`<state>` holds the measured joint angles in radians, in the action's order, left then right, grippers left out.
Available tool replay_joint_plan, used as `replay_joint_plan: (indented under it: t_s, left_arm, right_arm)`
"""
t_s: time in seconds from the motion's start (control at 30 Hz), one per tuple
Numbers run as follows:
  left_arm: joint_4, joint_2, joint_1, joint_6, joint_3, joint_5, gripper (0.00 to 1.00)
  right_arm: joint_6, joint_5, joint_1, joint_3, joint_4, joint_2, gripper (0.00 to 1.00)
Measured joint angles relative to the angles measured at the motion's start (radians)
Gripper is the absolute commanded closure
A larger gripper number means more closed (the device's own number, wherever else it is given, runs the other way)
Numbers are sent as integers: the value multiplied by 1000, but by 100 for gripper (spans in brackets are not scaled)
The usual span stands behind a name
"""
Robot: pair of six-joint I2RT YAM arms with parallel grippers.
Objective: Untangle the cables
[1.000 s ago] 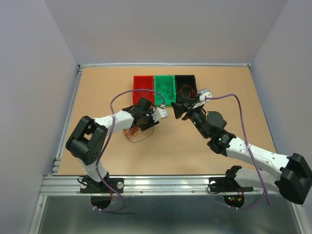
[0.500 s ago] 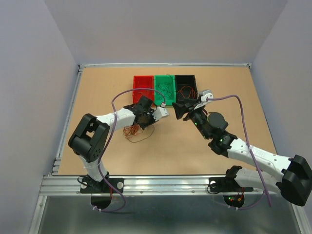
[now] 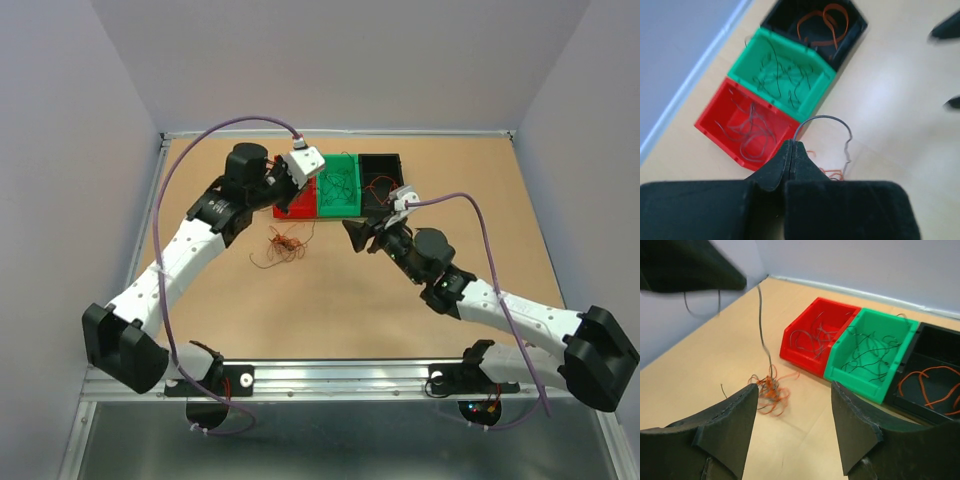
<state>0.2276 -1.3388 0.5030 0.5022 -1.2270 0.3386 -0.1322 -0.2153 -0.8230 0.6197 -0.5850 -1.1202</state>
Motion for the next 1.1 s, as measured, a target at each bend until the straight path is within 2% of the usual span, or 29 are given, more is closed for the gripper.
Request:
replay_joint_plan:
  t_s: [0.3, 0.57, 0.83, 1.1]
  left_arm:
    - [79, 95, 2, -151, -317, 109, 100]
    - [85, 74, 8, -282, -549, 174, 100]
    - [85, 8, 8, -367, -662, 203, 100]
    - [88, 4, 8, -386, -671, 201, 100]
  right_arm:
    - [35, 282, 5, 11, -41, -160, 27]
    - [53, 427, 5, 50, -166, -279, 28]
    - [55, 432, 5, 50, -248, -286, 38]
    - [62, 394, 5, 45, -257, -249, 39]
